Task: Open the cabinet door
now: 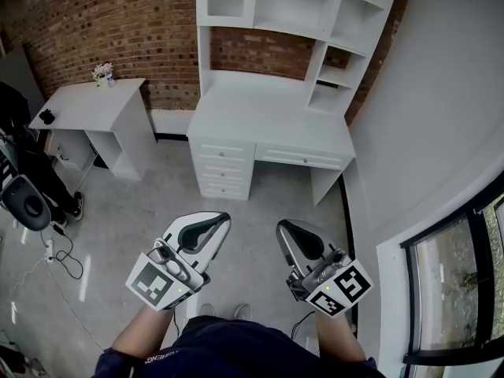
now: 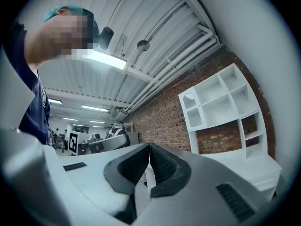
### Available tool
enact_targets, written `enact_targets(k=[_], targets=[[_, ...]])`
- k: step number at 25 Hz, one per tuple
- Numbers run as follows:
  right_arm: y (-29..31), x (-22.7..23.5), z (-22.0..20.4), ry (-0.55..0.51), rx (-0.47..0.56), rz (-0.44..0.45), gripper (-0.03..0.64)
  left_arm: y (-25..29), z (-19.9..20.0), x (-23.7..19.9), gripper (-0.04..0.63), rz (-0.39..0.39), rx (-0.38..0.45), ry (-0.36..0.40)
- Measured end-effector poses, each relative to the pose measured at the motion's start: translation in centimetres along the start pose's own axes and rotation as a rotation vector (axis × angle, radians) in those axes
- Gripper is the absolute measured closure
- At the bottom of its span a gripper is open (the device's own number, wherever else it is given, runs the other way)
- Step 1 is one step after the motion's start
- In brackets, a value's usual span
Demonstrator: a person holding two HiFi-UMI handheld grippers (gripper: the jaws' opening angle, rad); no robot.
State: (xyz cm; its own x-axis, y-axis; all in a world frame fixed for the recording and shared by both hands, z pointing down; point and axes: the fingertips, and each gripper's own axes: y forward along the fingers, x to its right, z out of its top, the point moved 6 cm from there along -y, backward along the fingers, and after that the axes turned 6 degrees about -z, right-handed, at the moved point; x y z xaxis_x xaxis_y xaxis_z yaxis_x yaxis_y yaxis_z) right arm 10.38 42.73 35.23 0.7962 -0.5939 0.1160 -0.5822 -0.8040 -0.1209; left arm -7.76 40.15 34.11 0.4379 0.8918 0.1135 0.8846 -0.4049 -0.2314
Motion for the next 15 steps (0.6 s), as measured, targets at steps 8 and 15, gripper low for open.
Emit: enact_targets(k=[8,15], targets=[[-1.8,1.6,0.8,0.010,0.008,0.027,0.591,1.0,0.6,1.1,0.587,0.045,0.003,0.034],[-2.5,3.1,0.5,0.015,0.013,0.040,0.591,1.7,-0.2,1.6,0.587,0.051,-0.020,0.061]])
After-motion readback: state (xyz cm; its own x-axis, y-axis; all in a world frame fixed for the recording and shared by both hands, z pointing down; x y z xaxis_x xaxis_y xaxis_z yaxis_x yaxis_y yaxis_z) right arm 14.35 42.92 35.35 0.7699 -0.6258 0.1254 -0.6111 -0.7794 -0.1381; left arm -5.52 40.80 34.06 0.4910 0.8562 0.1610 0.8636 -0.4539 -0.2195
